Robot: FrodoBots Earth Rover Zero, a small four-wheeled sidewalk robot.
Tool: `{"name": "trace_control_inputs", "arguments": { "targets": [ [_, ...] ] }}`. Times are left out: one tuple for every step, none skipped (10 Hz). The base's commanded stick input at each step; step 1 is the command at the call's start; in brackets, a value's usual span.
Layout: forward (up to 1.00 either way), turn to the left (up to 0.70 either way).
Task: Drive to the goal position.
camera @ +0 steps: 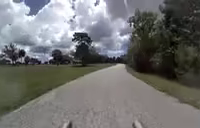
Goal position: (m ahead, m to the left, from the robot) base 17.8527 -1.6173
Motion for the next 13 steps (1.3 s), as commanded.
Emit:
{"name": "trace_control_inputs", "arguments": {
  "targets": [
    [0.7, 0.01],
    [0.7, 0.01],
    [0.7, 0.01],
    [0.7, 0.01],
    [0.7, 0.01],
    [0.7, 0.01],
    [0.7, 0.01],
    [0.7, 0.01],
    [0.7, 0.01],
    [0.7, 0.01],
    [0.7, 0.01],
    [0.7, 0.01],
    [0.7, 0.01]
  ]
}}
